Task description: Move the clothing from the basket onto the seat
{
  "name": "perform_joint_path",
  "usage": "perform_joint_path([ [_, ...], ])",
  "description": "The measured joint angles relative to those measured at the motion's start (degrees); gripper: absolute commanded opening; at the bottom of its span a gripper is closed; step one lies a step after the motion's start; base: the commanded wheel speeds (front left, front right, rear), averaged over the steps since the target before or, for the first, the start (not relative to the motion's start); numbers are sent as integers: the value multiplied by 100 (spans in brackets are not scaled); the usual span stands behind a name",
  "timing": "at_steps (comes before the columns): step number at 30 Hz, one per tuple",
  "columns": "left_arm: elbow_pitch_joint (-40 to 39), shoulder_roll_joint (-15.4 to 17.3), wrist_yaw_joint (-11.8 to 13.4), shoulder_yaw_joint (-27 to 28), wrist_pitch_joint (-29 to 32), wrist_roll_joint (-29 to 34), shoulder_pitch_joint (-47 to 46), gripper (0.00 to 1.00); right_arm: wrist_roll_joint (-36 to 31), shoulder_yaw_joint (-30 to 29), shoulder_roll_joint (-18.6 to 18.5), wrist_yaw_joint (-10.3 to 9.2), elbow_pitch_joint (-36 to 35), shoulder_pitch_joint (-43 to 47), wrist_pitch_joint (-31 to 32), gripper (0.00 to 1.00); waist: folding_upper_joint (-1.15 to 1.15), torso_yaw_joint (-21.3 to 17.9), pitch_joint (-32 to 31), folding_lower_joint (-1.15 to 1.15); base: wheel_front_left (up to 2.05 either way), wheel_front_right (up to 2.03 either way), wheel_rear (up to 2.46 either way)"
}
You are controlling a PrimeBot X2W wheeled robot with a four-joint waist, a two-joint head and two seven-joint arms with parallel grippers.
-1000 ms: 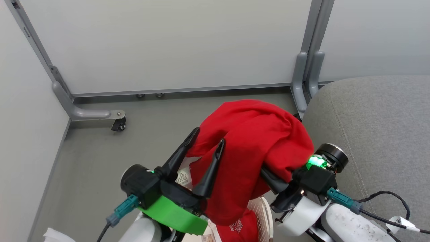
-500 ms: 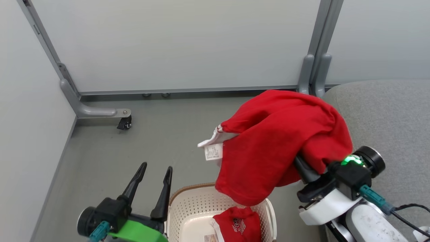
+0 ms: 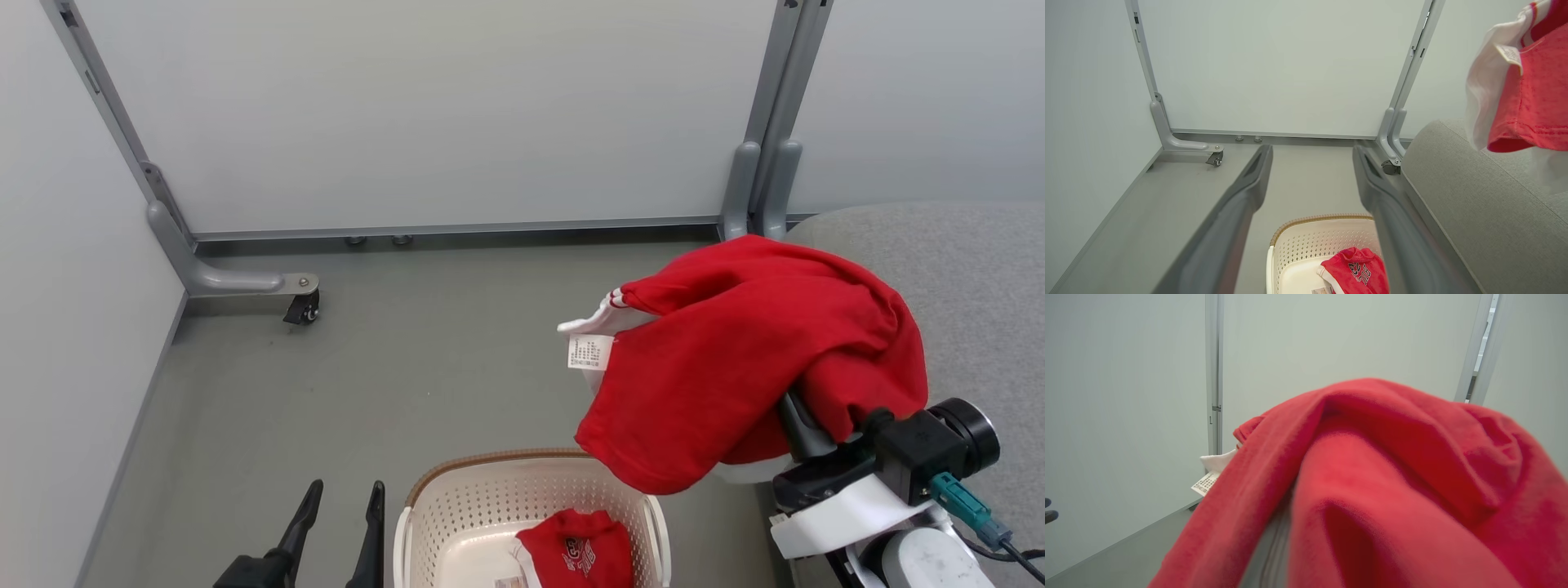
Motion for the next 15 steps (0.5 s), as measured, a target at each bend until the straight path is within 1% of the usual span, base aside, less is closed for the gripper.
perform_joint_path([
  [3, 13, -16, 0, 87, 0, -25, 42, 100, -10, -26, 13, 0, 8, 67, 0, 0, 0, -29, -15, 0, 0, 0, 0],
  [9, -19, -29, 0, 80, 0, -19, 166, 100, -10, -12, 26, 0, 33, 96, 0, 0, 0, -94, -44, 0, 0, 0, 0],
  [15, -16, -31, 0, 22, 0, -164, 233, 100, -9, -26, 33, 0, 33, 96, 0, 0, 0, -103, -46, 0, 0, 0, 0],
])
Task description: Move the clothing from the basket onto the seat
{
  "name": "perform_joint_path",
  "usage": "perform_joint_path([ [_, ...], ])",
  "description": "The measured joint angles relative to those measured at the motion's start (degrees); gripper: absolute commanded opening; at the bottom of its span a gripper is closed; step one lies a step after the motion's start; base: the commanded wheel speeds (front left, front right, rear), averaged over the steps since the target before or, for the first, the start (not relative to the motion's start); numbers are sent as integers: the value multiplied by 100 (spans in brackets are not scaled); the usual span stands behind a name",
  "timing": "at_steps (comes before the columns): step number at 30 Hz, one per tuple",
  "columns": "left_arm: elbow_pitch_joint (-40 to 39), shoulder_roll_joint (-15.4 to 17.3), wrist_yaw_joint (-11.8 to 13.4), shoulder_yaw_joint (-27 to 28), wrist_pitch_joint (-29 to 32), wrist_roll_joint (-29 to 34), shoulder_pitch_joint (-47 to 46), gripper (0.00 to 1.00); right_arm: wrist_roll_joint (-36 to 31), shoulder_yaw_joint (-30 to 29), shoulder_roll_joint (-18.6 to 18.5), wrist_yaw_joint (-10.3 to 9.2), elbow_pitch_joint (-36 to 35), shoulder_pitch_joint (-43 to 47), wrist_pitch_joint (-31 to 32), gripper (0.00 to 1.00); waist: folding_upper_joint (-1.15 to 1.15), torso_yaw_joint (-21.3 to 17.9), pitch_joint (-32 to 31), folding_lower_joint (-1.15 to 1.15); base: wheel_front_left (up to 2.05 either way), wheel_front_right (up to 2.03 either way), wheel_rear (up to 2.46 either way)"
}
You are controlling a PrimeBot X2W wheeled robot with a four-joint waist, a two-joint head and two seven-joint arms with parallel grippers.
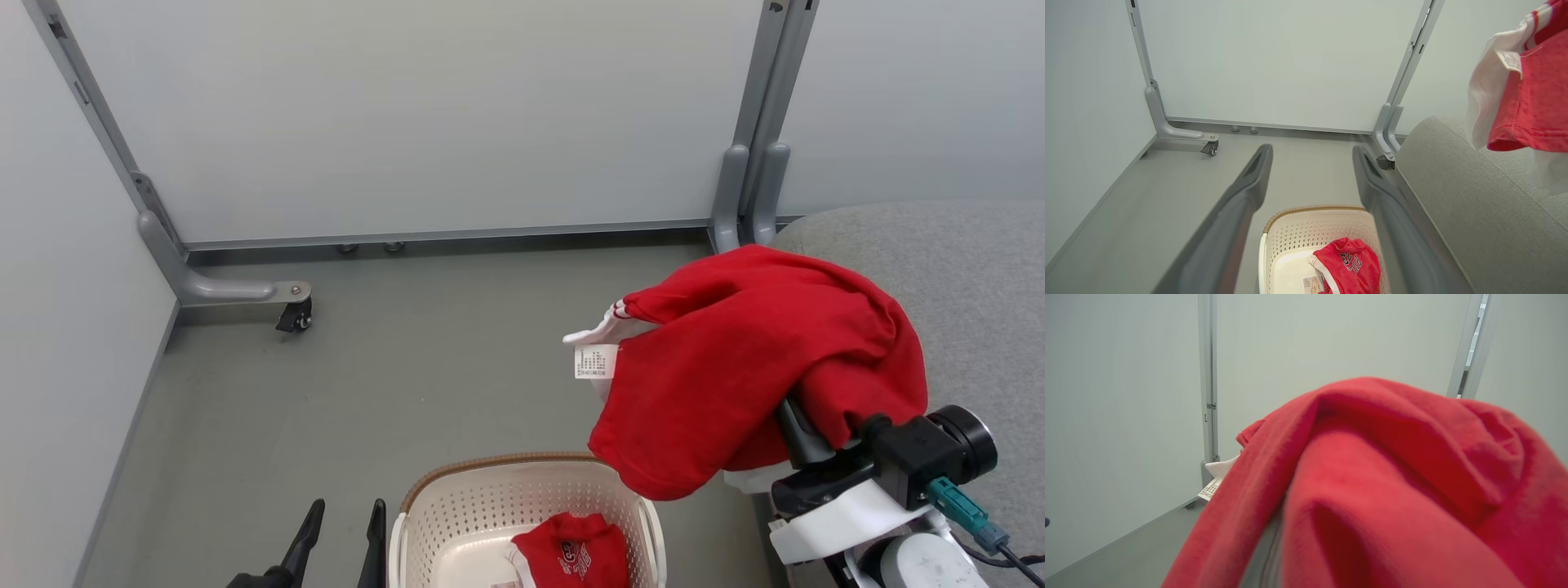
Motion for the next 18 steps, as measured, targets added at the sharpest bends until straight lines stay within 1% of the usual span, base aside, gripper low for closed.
perform_joint_path([
  [13, 3, -1, 0, 5, 0, -47, -2, 100, 1, -27, 32, 0, 0, -1, 0, 0, 0, -3, -8, 0, 0, 0, 0],
  [18, -29, -1, 0, 1, -1, -48, -2, 100, 1, -67, 43, 0, -15, -9, 0, 0, 0, -72, -7, 0, 0, 0, 0],
])
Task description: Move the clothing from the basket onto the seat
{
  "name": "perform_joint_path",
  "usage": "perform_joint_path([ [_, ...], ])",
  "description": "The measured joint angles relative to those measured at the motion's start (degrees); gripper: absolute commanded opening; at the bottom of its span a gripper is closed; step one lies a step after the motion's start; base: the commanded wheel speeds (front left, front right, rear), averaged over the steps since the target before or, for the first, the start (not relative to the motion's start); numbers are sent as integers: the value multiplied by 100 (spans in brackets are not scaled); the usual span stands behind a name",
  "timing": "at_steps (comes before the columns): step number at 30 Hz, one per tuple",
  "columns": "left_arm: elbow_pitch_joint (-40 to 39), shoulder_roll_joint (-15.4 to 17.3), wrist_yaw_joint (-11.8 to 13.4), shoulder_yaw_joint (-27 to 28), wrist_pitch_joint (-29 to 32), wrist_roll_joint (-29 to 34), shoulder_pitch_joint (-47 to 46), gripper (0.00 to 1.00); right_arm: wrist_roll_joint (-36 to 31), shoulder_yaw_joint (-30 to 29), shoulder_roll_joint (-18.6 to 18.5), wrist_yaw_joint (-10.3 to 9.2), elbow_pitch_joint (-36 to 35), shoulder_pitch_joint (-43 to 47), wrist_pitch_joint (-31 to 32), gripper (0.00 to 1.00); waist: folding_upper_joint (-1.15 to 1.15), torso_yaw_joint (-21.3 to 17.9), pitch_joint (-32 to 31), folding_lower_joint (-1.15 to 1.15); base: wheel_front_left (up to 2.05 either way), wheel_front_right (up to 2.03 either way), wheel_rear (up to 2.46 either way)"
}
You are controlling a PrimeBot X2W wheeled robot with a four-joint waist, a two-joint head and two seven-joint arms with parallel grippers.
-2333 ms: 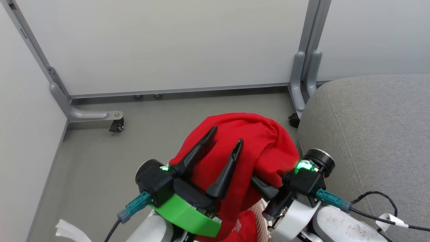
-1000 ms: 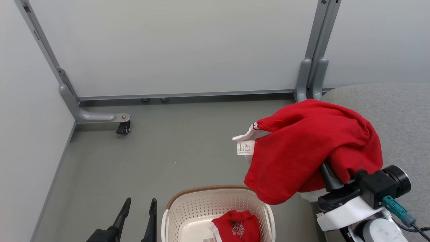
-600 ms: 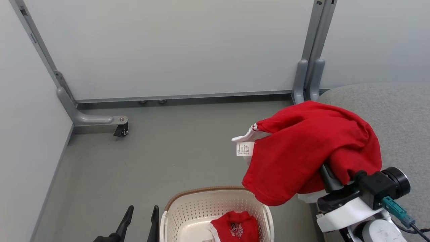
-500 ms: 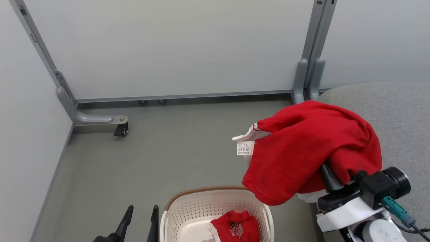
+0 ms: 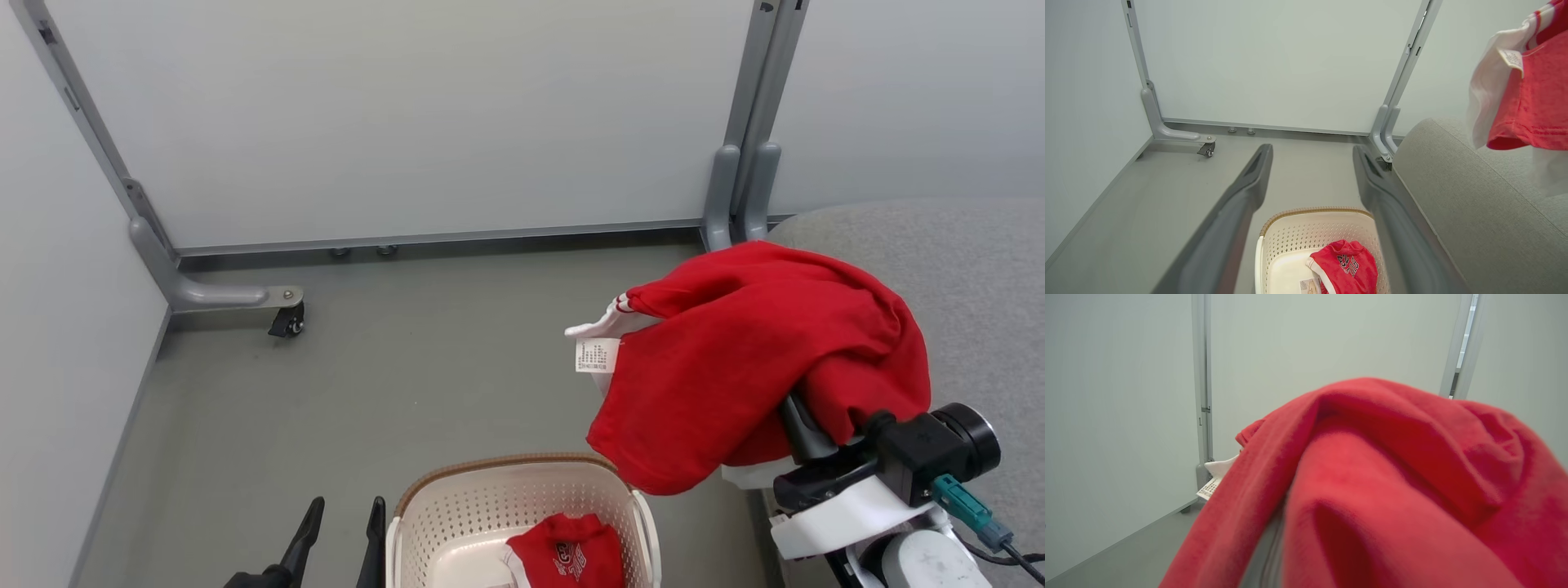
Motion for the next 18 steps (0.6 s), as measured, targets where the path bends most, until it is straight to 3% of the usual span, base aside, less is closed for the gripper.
perform_joint_path([
  [9, -46, -3, 0, -202, 0, -54, -18, 100, -33, -36, -60, 1, -43, -121, 0, 0, 0, -533, 66, 0, 0, 0, 0],
  [18, -75, -4, 0, -355, 1, -42, -231, 100, -46, -243, -197, 2, -97, -222, 0, 0, 0, -1481, 187, 0, 0, 0, 0],
])
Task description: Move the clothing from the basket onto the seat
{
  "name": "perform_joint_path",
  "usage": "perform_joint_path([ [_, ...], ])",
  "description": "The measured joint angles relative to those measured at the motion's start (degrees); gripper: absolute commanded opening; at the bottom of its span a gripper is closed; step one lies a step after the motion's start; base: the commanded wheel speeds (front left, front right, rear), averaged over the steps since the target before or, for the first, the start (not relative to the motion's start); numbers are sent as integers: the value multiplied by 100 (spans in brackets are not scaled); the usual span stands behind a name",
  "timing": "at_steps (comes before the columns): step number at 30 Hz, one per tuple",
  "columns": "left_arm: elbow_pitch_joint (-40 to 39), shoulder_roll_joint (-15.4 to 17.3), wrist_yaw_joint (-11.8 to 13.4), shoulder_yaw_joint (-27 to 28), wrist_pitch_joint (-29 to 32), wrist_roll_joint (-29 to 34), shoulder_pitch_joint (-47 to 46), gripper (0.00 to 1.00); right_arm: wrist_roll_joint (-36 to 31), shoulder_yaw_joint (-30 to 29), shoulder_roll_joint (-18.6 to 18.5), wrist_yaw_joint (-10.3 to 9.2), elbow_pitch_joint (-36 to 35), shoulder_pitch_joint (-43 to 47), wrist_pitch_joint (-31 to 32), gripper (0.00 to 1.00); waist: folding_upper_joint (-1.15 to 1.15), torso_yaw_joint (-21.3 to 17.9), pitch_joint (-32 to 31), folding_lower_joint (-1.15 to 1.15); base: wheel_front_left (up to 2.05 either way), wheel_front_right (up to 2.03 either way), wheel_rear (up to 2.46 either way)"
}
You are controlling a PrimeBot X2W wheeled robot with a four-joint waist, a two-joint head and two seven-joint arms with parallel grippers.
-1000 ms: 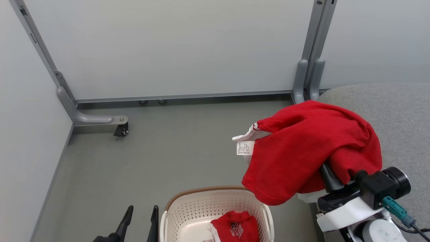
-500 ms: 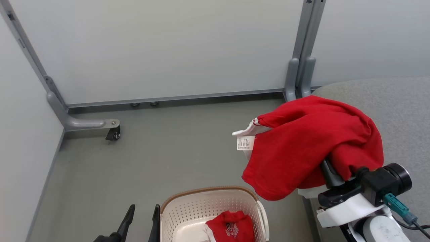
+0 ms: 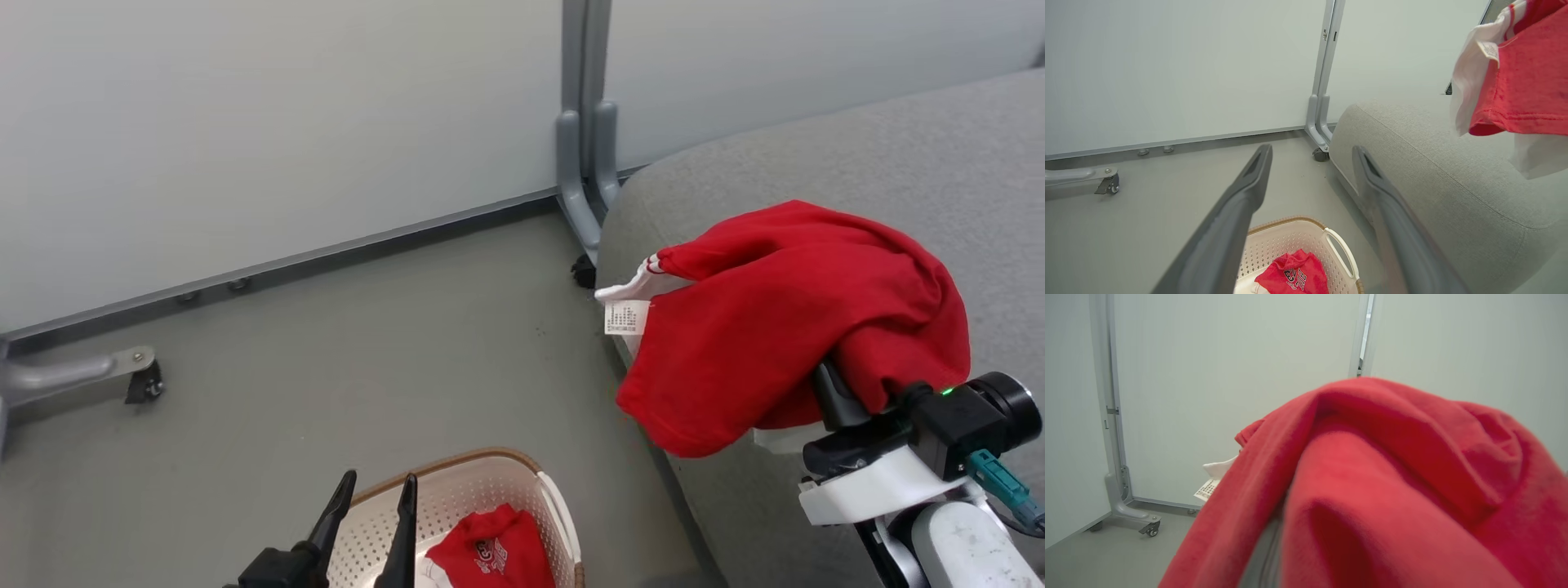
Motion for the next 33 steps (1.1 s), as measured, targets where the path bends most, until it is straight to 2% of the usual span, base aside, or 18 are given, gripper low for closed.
perform_joint_path([
  [7, -35, -3, 0, -159, -1, 9, -298, 100, -37, -257, -18, 1, -90, -67, 0, 0, 0, -822, 133, 0, 0, 0, 0],
  [13, 54, -11, 0, -514, 0, 52, -742, 100, -121, -677, 55, 1, -282, -9, 0, 0, 0, -1290, 405, 0, 0, 0, 0],
  [25, 58, -12, 0, -661, -1, 75, -878, 100, -192, -840, 145, 1, -374, 38, 0, 0, 0, -1616, 746, 0, 0, 0, 0],
  [33, -77, -12, 0, -625, 0, 299, -705, 100, -78, -815, -328, 1, -272, -697, 0, 0, 0, -1668, 863, 0, 0, 0, 0],
])
